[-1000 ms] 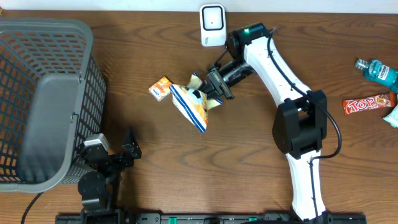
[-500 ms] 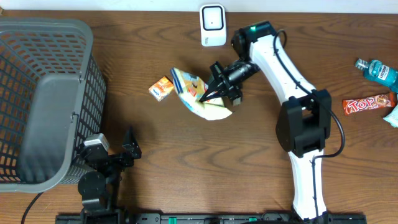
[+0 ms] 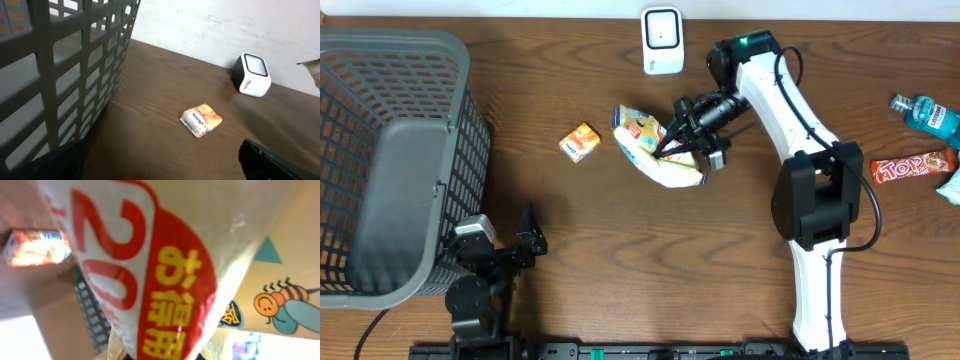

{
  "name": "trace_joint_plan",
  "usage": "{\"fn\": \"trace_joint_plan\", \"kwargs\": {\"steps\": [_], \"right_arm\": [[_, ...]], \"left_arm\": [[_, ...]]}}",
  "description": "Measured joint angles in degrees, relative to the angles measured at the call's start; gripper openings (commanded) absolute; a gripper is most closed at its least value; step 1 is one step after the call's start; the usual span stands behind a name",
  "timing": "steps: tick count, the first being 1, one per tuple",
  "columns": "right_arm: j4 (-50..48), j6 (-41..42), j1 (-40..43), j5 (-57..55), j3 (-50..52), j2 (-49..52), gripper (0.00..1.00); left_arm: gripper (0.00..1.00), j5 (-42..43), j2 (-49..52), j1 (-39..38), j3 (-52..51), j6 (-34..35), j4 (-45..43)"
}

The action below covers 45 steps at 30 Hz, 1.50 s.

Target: Scan the item barcode

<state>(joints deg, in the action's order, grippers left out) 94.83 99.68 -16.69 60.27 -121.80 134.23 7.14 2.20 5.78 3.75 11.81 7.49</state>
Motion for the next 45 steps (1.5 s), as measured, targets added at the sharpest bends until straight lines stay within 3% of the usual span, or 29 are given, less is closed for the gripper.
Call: {"fn": "trace_joint_plan", "kwargs": {"steps": [5,16,28,32,38,41,45], "right_arm": [[2.05,-3.08,0.09,0.02,0.04,0.00,0.02],[2.08,13.07,1.36,-2.54,0.04,0.15,0.02],[1.99,13.97,2.51,3.21,3.89,6.88,0.01],[2.16,-0.37,2.49,7.69,4.07,6.93,0.02],[2.43,-36.20,2.71,16.59,4.11,6.93,0.02],[2.45,-50.23,3.06,18.67,4.11,6.84,0.02],[2.43,-62.12,3.54,15.96,4.15,5.81,0.02]], "left_arm": [[0.98,-0.02,0.00,0.00,0.00,0.00,0.00],[0.98,-0.02,0.00,0.00,0.00,0.00,0.00],[0.98,0.00,0.00,0.00,0.00,0.00,0.00],[0.98,-0.02,0.00,0.00,0.00,0.00,0.00],[0.98,-0.02,0.00,0.00,0.00,0.00,0.00],[0.98,0.00,0.00,0.00,0.00,0.00,0.00],[0.98,0.00,0.00,0.00,0.00,0.00,0.00]]}}
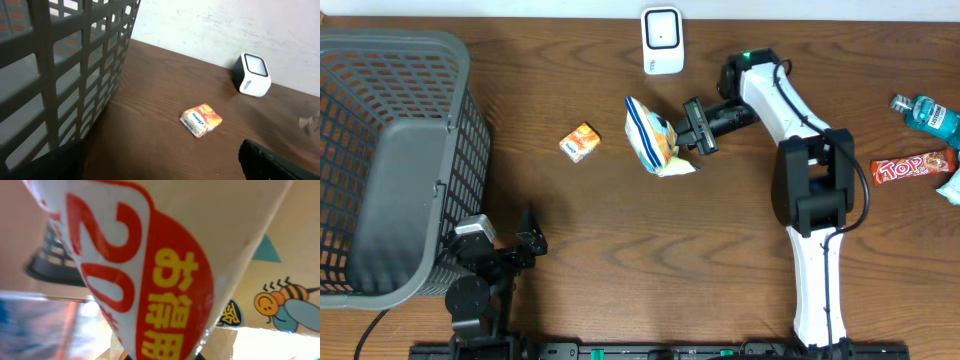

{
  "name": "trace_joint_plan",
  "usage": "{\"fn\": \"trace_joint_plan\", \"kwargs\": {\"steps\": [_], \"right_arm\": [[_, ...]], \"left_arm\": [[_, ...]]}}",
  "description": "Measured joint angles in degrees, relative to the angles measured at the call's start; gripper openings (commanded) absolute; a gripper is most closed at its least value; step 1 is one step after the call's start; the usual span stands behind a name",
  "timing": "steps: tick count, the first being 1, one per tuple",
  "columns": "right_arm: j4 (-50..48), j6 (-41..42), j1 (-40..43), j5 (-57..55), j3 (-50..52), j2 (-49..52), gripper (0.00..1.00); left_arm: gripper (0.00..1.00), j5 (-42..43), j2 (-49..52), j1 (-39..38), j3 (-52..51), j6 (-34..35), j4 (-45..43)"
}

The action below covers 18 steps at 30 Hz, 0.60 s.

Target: Scan the item barcode

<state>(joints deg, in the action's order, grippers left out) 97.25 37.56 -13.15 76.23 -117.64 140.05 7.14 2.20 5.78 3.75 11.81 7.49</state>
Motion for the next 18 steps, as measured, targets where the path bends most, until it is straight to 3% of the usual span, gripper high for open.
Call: {"fn": "trace_joint_plan", "kwargs": {"steps": [8,18], "right_arm": [[0.04,-31.89,0.22,-10.32,0.17,-11.06,0.01],[0.02,-88.59,-4.26,-13.66,0.04,-20.55,0.01]], "left_arm": [[0.98,0.00,0.00,0.00,0.00,0.00,0.00],[0.98,-0.02,0.00,0.00,0.00,0.00,0.00]]}}
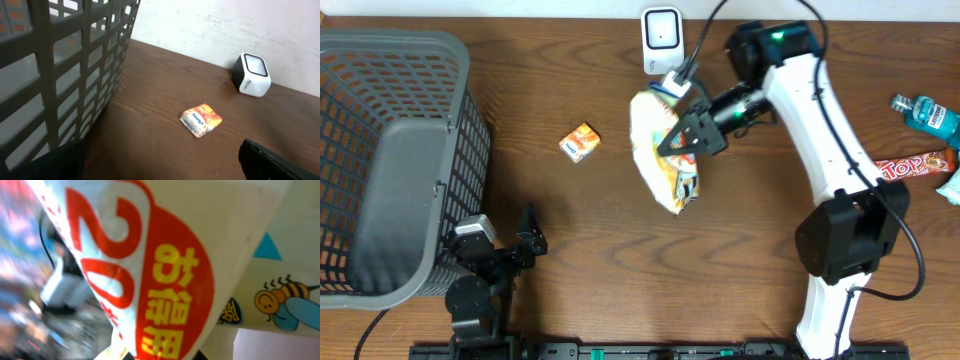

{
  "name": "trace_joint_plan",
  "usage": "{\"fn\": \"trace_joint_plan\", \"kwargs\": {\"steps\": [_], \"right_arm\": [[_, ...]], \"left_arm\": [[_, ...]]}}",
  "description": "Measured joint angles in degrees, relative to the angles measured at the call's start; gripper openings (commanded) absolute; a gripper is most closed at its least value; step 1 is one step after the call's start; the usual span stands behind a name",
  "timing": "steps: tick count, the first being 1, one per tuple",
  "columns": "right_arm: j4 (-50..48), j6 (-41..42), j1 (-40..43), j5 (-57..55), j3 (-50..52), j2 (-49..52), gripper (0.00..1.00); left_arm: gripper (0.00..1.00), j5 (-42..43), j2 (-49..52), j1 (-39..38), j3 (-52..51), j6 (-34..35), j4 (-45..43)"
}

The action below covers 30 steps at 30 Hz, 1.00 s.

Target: Scan the item barcode

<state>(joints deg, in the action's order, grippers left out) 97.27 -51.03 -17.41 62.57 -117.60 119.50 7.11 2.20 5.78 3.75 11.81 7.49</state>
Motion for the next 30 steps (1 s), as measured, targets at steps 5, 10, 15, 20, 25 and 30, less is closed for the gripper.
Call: {"fn": "trace_joint_plan", "kwargs": {"steps": [5,10,15,20,25,30], "right_arm": [[0.00,-20.31,-3.50,4.81,0.90,0.07,0.01],[0.02,-42.42,-5.73,13.22,5.11,0.07,0.01],[-0.72,-60.17,-5.90,19.89,9.86,0.07,0.01],[-3.13,-66.03,-5.86,22.14,10.49,0.07,0.01],[-0.31,-66.03,-4.35,22.25,10.62,-0.20,0.01],[-0.35,-66.01,-1.40,18.60,13.86,-2.60,0.01]], "left_arm": [[0.98,0.00,0.00,0.00,0.00,0.00,0.00],[0.98,0.02,0.00,0.00,0.00,0.00,0.00],[0.98,0.02,0.00,0.00,0.00,0.00,0.00],[0.98,0.02,0.00,0.00,0.00,0.00,0.00],[0.98,0.00,0.00,0.00,0.00,0.00,0.00],[0.98,0.00,0.00,0.00,0.00,0.00,0.00]]}}
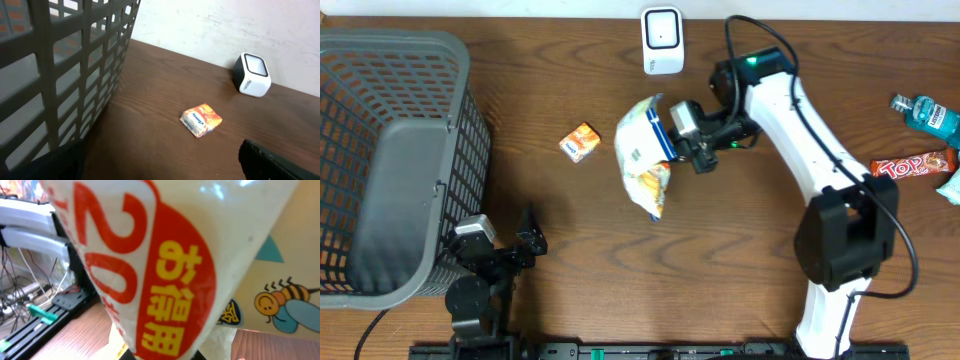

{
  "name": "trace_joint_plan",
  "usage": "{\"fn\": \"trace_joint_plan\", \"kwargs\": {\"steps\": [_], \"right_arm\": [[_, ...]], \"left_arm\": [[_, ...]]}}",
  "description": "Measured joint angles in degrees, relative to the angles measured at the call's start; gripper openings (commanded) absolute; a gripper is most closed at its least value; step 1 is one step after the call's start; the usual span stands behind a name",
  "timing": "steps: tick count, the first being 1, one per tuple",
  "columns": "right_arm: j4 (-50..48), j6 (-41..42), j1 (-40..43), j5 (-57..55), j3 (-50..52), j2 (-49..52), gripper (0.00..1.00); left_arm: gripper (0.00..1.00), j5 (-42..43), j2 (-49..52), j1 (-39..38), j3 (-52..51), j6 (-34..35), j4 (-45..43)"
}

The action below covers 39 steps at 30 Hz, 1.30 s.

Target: Scan the item barcode

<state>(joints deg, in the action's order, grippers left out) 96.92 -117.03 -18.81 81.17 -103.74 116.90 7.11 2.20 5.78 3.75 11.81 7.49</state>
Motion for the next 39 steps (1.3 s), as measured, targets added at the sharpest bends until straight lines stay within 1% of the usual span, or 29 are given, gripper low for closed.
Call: {"fn": "trace_joint_plan", "kwargs": {"steps": [3,7,13,16,19,25,28,32,35,36,39], "right_arm": [[-0.04,-0.02,1.36,-2.19,4.66,-4.22,0.01],[0.07,-0.02,3.39,-5.42,13.35,-13.73,0.01],[0.09,-0.02,10.19,-7.63,26.82,-28.06,0.01],[-1.22,-0.02,13.73,-6.47,31.76,-31.76,0.01],[-3.21,-0.02,16.02,-3.23,35.95,-32.70,0.01],[-7.34,0.31,16.70,0.72,40.44,-32.26,0.01],[-7.89,5.64,16.70,2.54,40.50,-31.89,0.01],[-11.06,18.51,16.68,3.72,40.50,-31.80,0.01],[-17.38,31.43,16.65,4.13,40.52,-31.78,0.01],[-21.33,36.41,16.65,4.20,40.72,-31.74,0.01],[-37.73,54.38,16.52,1.66,41.07,-31.65,0.01]], "left_arm": [[0.98,0.02,0.00,0.00,0.00,0.00,0.00],[0.98,0.00,0.00,0.00,0.00,0.00,0.00],[0.98,0.02,0.00,0.00,0.00,0.00,0.00],[0.98,0.00,0.00,0.00,0.00,0.00,0.00],[0.98,0.02,0.00,0.00,0.00,0.00,0.00],[0.98,0.02,0.00,0.00,0.00,0.00,0.00],[0.98,0.02,0.00,0.00,0.00,0.00,0.00],[0.98,0.02,0.00,0.00,0.00,0.00,0.00],[0.98,0.00,0.00,0.00,0.00,0.00,0.00],[0.98,0.02,0.00,0.00,0.00,0.00,0.00],[0.98,0.02,0.00,0.00,0.00,0.00,-0.02]]}}
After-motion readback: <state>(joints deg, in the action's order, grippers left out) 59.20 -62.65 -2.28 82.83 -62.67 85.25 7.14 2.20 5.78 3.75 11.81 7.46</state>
